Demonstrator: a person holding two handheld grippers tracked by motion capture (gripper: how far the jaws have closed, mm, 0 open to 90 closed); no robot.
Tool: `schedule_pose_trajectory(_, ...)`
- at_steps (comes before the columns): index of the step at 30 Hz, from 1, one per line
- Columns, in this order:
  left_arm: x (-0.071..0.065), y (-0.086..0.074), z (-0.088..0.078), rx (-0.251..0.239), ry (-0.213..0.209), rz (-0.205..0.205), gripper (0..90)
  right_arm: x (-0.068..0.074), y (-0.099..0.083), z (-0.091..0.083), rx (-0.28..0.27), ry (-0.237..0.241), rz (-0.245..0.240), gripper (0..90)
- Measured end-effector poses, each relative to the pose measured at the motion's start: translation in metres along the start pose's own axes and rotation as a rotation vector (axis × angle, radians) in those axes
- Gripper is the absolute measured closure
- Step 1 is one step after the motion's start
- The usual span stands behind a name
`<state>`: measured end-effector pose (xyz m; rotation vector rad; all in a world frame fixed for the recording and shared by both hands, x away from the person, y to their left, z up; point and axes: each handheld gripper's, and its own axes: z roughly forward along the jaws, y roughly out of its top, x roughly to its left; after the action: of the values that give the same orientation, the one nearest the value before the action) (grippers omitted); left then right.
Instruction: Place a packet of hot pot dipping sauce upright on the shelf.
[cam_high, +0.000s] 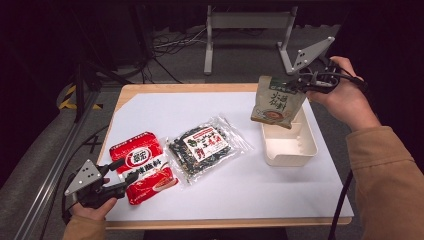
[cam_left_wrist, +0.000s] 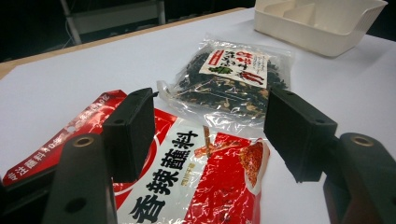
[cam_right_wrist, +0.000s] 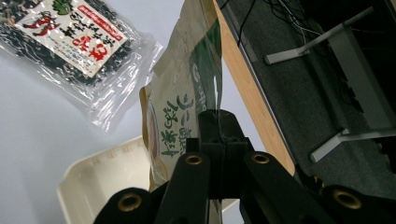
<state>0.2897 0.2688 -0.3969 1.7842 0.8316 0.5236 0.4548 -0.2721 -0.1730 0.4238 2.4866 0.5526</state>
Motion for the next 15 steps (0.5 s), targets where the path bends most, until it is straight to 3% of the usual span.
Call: schedule_pose_trajectory(15,0.0,-0.006,-0.012,0.002,0.037,-0.018,34.6,-0.037,-0.009,0.027,0.007,-0.009,-0.032,90.0)
